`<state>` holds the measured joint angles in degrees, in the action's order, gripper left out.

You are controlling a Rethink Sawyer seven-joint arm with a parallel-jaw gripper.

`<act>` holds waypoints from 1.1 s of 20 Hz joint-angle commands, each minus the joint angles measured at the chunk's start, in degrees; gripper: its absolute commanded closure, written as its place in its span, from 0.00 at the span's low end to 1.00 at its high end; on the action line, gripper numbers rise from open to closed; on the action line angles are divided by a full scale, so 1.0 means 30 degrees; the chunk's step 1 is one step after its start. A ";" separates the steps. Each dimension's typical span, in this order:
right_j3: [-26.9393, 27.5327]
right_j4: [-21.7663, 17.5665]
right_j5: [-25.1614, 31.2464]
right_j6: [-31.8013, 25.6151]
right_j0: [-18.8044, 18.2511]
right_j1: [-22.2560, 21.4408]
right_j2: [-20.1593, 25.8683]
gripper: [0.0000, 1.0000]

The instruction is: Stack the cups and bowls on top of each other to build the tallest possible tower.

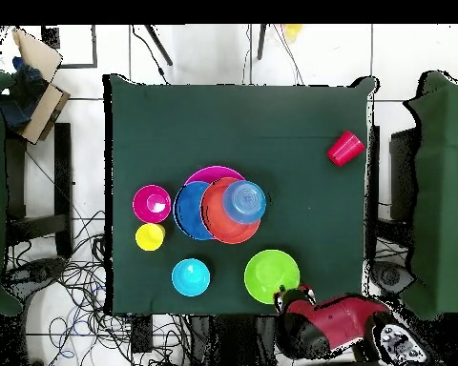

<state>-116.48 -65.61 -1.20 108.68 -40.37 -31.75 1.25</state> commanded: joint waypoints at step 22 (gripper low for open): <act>0.3163 0.2550 -0.7180 0.1614 0.3865 0.5033 -0.5354 1.00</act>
<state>-112.15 -57.65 -31.29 108.70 -30.34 -16.22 -19.15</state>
